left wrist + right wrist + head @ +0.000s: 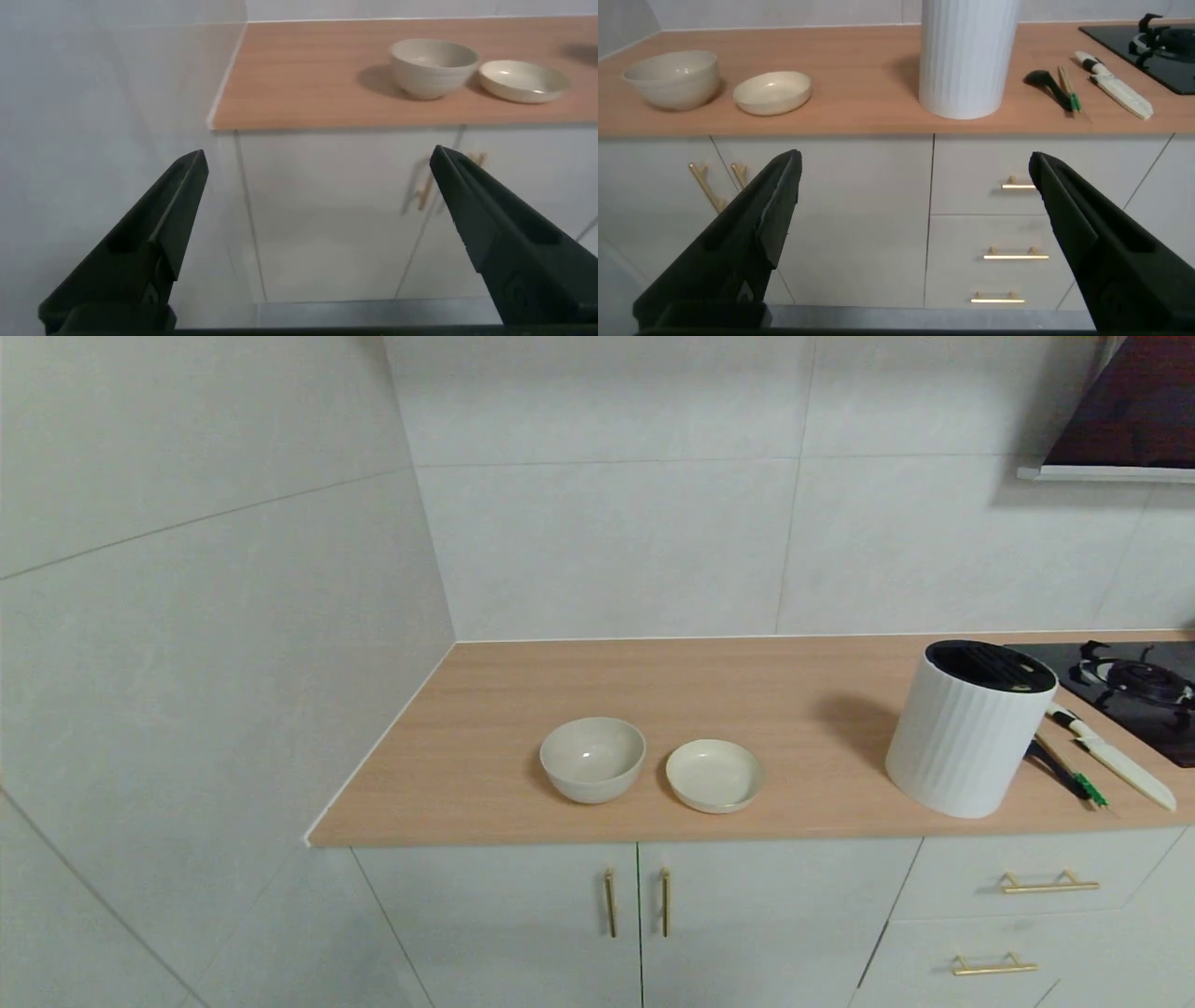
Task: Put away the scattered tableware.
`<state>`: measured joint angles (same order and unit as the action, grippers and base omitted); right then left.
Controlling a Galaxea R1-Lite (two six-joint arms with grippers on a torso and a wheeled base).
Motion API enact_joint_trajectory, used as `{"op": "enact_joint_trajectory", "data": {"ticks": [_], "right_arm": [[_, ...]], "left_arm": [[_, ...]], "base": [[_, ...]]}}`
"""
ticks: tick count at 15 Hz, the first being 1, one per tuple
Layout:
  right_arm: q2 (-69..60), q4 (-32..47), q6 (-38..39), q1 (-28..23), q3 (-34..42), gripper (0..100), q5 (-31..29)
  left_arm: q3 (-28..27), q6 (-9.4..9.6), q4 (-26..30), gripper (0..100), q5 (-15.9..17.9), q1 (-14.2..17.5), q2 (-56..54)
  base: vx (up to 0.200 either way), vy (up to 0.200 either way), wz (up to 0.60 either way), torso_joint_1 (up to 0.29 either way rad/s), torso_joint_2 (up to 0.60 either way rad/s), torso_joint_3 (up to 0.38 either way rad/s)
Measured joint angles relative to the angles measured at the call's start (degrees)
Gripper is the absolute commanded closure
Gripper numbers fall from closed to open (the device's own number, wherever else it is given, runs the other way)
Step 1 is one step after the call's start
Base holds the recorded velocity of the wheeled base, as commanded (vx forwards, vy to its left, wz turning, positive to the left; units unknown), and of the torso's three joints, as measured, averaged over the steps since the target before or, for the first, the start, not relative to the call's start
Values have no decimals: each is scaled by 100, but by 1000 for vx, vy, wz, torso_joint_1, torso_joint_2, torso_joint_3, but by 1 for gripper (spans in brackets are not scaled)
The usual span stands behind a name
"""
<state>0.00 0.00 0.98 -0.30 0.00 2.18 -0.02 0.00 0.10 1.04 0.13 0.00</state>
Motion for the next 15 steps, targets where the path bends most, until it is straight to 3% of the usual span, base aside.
{"op": "enact_joint_trajectory", "data": {"ticks": [15], "right_arm": [[0,0,0,6,0,0,-2]], "left_arm": [[2,16,0,0,0,2,0]], "base": [[0,0,0,0,0,0]]}}
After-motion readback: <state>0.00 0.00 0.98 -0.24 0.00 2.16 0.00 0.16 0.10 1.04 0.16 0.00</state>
